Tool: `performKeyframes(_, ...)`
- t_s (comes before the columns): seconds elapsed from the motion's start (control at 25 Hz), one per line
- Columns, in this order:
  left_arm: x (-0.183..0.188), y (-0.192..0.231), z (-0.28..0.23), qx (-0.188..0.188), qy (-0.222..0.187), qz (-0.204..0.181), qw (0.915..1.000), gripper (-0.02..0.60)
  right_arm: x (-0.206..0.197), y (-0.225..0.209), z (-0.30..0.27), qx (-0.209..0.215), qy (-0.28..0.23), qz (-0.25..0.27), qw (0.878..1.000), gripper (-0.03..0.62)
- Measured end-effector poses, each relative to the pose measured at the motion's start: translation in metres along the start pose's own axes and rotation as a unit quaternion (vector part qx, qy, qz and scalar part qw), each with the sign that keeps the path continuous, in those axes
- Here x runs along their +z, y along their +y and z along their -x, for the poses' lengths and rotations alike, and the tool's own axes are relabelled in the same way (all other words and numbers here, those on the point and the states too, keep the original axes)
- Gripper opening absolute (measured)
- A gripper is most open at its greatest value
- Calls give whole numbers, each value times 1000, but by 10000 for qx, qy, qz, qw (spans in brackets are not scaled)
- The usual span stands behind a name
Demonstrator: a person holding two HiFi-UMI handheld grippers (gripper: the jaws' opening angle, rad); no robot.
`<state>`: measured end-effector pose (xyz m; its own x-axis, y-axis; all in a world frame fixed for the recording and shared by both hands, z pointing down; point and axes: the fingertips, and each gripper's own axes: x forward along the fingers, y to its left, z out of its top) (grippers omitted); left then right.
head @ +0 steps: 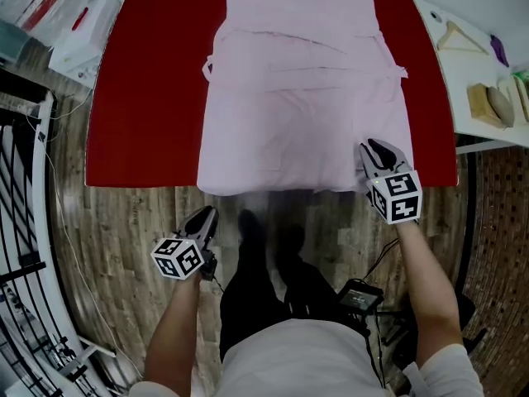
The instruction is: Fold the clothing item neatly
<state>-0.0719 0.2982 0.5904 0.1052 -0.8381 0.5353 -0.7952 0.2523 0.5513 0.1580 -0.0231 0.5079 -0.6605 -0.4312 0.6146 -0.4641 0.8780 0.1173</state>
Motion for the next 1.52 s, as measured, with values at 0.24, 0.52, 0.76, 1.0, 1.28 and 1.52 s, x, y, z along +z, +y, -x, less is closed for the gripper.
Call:
performKeyframes(0.24,-1,-29,1,-432,-185,-48,9989,5,-45,-28,50,-427,-81,-573,9974,35)
performKeyframes(0.52,-10,-21,1,-400,5,16,9992,3,-91,-12,80,-150,17,-1459,9892,31)
performKeyframes(0.76,-23,-2,5,-457,307,-163,9984,47,-140,10,100,115,105,-2050,9786,120)
performKeyframes(1.0,-36,7,19,-754,535,-337,9951,208,-197,28,115,143,492,-2208,9740,183)
performKeyframes(1.28,-63,26,-1,-860,593,-730,9919,322,-258,15,101,257,876,-2280,9694,243)
performKeyframes(1.52,-77,57,-42,-493,809,-1326,9866,328,-285,-23,65,358,1051,-1815,9771,262)
